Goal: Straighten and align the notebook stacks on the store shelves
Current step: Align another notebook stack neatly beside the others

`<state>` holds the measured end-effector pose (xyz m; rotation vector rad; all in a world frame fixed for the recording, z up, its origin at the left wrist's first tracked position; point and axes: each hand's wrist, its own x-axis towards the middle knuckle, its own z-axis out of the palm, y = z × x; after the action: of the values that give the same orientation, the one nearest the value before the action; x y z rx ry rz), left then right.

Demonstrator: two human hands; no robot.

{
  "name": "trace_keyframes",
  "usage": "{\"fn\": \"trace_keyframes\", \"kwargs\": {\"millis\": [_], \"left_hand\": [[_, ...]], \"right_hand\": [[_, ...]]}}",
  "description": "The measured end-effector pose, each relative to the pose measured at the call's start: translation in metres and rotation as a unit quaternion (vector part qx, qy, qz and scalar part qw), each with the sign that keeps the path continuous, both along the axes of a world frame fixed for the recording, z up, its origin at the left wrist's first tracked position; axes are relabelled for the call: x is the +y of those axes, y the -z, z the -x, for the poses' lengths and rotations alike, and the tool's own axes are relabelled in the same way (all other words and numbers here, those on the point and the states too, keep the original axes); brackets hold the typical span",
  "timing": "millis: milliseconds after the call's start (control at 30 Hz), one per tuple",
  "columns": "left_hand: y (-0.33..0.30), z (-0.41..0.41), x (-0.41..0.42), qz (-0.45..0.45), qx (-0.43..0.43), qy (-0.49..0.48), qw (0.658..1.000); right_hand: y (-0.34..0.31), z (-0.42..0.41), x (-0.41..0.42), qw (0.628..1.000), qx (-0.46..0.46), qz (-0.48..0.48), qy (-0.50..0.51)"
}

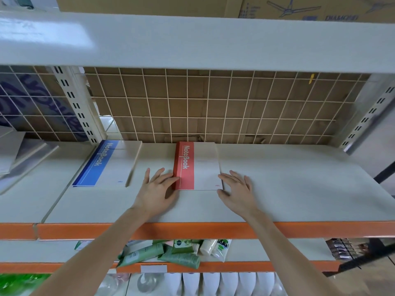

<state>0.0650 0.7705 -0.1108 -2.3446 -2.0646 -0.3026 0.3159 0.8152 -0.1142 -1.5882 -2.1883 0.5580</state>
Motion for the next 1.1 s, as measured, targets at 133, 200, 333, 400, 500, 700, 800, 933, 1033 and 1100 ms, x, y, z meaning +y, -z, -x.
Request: {"fn": "trace_keyframes", "kwargs": {"millis": [133,200,333,400,500,700,800,933,1033,1100], "left_hand": [[0.002,0.000,0.003,-0.011,-0.001,-0.015,1.000],[0.004,-0.001,0.004,-0.022,-0.004,-0.024,0.999],[0.006,-0.001,0.004,-0.058,-0.021,-0.024,0.998],[0.007,-0.001,0.003,-0.074,-0.030,-0.018,0.997],[0.007,-0.001,0.002,-0.074,-0.030,-0.019,0.997],[0.007,-0.003,0.002,-0.079,-0.040,-0.031,0.996],[0.007,-0.005,0.002,-0.090,-0.043,-0.041,0.994],[0.005,-0.005,0.002,-0.078,-0.043,-0.052,0.995],[0.006,-0.004,0.002,-0.074,-0.059,-0.048,0.994],[0.007,-0.004,0.003,-0.074,-0.071,-0.046,0.994]], "right_hand": [[0.003,0.001,0.003,1.000,0.004,-0.013,0.000],[0.004,0.002,0.004,1.000,0.003,-0.017,0.001],[0.007,0.003,0.006,1.000,0.004,-0.024,0.004],[0.008,0.004,0.006,1.000,0.003,-0.028,0.004],[0.009,0.005,0.006,0.999,-0.003,-0.033,0.002],[0.007,0.005,0.004,0.998,-0.045,-0.034,-0.009],[0.007,0.006,0.003,0.997,-0.068,-0.039,-0.015],[0.007,0.006,0.003,0.994,-0.097,-0.040,-0.019],[0.010,0.005,0.004,0.992,-0.118,-0.047,-0.023],[0.013,0.005,0.005,0.991,-0.120,-0.047,-0.024]]}}
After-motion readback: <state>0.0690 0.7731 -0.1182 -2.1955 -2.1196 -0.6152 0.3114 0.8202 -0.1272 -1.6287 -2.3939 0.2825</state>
